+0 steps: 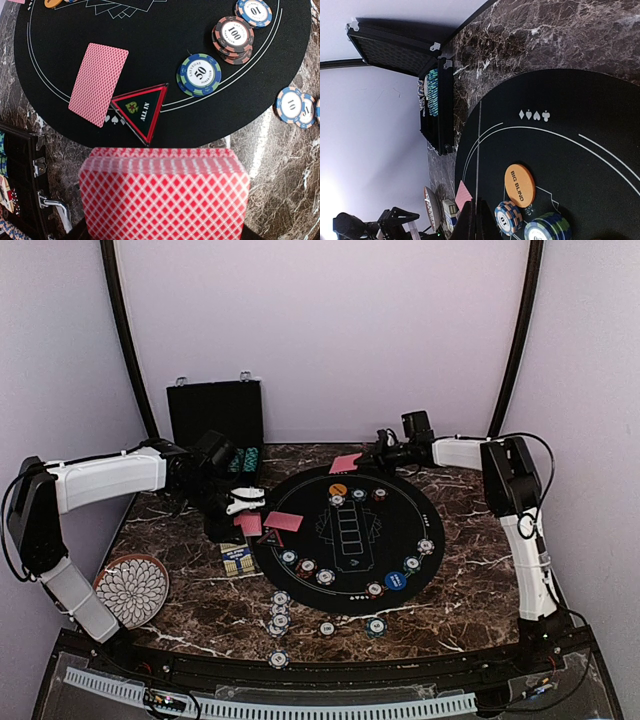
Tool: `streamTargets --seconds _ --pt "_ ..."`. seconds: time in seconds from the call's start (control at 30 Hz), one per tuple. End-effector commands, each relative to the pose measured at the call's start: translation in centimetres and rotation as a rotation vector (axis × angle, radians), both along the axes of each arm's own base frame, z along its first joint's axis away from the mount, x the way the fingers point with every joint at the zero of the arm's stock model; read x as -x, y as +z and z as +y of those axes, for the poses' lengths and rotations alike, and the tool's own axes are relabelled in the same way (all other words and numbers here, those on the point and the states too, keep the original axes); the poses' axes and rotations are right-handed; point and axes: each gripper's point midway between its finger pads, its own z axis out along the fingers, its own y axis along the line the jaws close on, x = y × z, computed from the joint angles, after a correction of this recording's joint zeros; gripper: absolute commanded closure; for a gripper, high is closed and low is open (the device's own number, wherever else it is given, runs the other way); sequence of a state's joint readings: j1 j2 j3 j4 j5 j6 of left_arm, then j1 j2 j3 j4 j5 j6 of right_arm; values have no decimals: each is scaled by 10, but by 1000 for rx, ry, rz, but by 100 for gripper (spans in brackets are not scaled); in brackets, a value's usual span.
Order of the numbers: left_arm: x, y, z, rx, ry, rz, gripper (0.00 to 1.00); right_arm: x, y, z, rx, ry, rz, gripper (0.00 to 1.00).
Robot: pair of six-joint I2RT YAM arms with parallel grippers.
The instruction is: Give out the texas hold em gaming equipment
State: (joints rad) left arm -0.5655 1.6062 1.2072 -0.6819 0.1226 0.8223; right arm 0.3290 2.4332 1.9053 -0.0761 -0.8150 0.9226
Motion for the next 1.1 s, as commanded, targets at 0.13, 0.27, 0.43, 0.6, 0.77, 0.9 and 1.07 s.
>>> streamTargets --seconds 0.13,0.27,0.43,0.6,0.77,0.9,1.07 --pt "2 8 -1 20 6 6 87 -8 -10 13 6 16 -16 100" --pt "1 9 -1 20 9 5 88 -9 -18 12 35 16 -10 100" --pt "2 8 0 18 13 8 89 -10 -29 5 99 9 -13 100" --pt "3 9 0 18 16 5 89 -9 -31 -2 164 2 -30 83" --pt "2 11 1 21 18 -2 89 -10 -16 -7 201 -8 -68 71" --pt "3 13 1 25 17 -5 89 -13 3 -11 225 -24 -110 65" --pt "3 15 0 31 19 -9 89 -8 28 -15 238 -39 -153 56"
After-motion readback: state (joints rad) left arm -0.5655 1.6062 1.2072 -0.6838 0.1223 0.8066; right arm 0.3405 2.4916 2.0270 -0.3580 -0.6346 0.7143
